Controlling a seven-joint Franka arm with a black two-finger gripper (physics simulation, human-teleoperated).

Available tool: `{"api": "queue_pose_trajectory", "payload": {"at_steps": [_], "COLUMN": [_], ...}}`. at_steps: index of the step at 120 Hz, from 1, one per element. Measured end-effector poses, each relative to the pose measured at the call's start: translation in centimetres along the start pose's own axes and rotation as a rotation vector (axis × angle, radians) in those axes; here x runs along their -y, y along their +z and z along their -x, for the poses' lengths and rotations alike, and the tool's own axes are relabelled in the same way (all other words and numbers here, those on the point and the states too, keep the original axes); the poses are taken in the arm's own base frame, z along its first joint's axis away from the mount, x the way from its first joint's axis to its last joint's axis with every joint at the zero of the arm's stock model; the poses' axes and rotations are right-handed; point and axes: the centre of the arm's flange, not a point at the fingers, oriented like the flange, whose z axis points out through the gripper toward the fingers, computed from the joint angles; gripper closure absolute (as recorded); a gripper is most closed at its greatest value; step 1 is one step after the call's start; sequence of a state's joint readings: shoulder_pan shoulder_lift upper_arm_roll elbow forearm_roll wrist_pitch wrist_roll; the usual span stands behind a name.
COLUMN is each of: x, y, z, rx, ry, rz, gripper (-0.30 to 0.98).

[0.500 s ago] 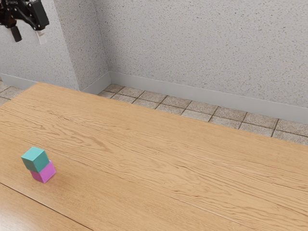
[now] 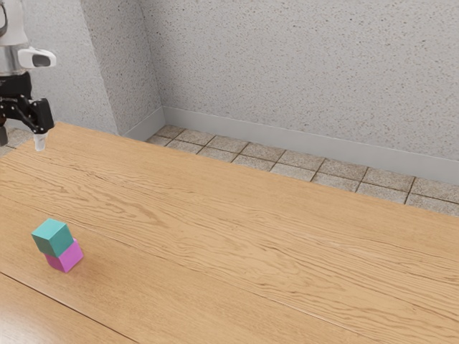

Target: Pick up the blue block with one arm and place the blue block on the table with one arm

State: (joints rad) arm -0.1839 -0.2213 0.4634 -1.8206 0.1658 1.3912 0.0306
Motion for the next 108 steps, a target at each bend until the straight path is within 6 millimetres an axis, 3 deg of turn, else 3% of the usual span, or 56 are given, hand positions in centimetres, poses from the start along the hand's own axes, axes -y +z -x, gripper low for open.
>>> {"api": "queue_pose_trajectory", "payload": {"at_steps": [31, 54, 63, 77, 108], "x": [0.7, -0.6, 0.1, 1.5, 2.2], "y": [11.0, 16.6, 18.8, 20.5, 23.1], "z": [-3.4, -5.2, -5.1, -4.9, -4.6], "rx": [-0.038, -0.141, -0.153, -0.175, -0.183], "ry": [0.023, 0.100, 0.099, 0.084, 0.092], "rz": [-0.070, -0.119, -0.109, -0.097, -0.092], "gripper": [0.00, 0.00, 0.00, 0.00, 0.00]}}
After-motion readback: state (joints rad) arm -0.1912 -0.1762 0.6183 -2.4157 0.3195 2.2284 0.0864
